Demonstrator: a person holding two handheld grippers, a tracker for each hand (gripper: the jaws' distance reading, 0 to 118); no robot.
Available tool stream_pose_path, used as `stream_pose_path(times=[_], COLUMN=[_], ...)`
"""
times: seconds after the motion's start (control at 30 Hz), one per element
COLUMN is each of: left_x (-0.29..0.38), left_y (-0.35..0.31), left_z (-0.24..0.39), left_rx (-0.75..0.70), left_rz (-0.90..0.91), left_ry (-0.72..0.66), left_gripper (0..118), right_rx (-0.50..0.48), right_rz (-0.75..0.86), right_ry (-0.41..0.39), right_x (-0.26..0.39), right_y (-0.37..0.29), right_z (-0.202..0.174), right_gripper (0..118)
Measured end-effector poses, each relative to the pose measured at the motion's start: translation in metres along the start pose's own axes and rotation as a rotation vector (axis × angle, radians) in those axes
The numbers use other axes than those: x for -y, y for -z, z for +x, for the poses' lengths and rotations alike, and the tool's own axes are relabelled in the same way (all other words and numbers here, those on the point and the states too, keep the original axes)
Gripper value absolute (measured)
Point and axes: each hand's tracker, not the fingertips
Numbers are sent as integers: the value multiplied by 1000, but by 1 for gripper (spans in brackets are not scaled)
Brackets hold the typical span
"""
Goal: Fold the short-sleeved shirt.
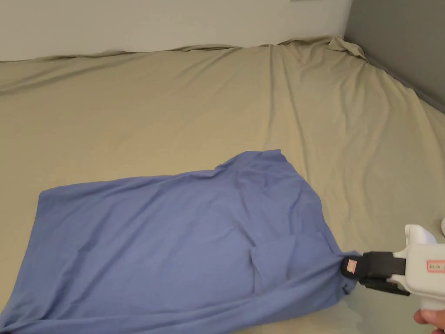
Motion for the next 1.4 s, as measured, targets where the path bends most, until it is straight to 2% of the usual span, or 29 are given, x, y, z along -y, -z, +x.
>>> stream_pose_path(times=[0.13, 0.2, 0.4, 0.57, 0.67, 0.8, 0.9, 0.93, 0.97, 1.0, 1.03, 1.07, 1.1, 1.2, 1.27, 1.3, 1.33, 1.37, 1.4], left_x=[-33, -52, -99, -123, -123, -111, -112, -116, -118, -119, -115, -113, -111, -82, -59, -41, -24, -11, 0], left_y=[6, 15, 72, 132, 160, 170, 167, 162, 153, 139, 117, 93, 74, 39, 31, 31, 32, 34, 39], left_z=[5, 9, 31, 39, 39, 32, 34, 36, 41, 51, 58, 66, 74, 71, 68, 69, 67, 64, 61], left_rx=[69, 56, 20, -59, -181, -173, -180, -163, -143, -129, -109, -70, -75, -105, -119, -146, -183, -193, -206], left_rz=[38, 40, 48, 34, -5, 28, 23, 18, 21, 42, 122, 254, 263, 281, 209, 157, 152, 154, 141], left_ry=[-103, -112, -112, -72, -7, 19, 24, 31, 32, 69, 140, 200, 218, 289, 318, 325, 313, 305, 312], left_gripper=[7, 7, 7, 7, 7, 7, 9, 15, 35, 89, 118, 118, 118, 118, 118, 118, 101, 48, 0], right_rx=[29, 22, 107, 229, 293, 333, 367, 387, 382, 357, 292, 214, 163, 135, 135, 138, 168, 204, 233], right_rz=[30, 35, 46, 60, 17, 5, -21, -52, -65, -22, 69, 189, 261, 274, 286, 299, 309, 303, 270], right_ry=[-13, 14, 0, -96, -119, -170, -253, -307, -351, -371, -400, -425, -448, -489, -507, -543, -578, -608, -620], right_x=[-32, -65, -107, -122, -118, -108, -114, -119, -122, -122, -120, -110, -106, -72, -48, -28, -9, 7, 22], right_y=[27, 42, 101, 142, 163, 178, 179, 175, 167, 152, 131, 106, 87, 45, 25, 20, 18, 21, 26], right_z=[-23, -10, -20, -18, -13, -10, -19, -25, -35, -47, -57, -66, -76, -90, -94, -94, -94, -88, -85], right_gripper=[4, 4, 4, 4, 4, 4, 6, 12, 27, 76, 113, 118, 116, 118, 118, 109, 79, 20, 2])
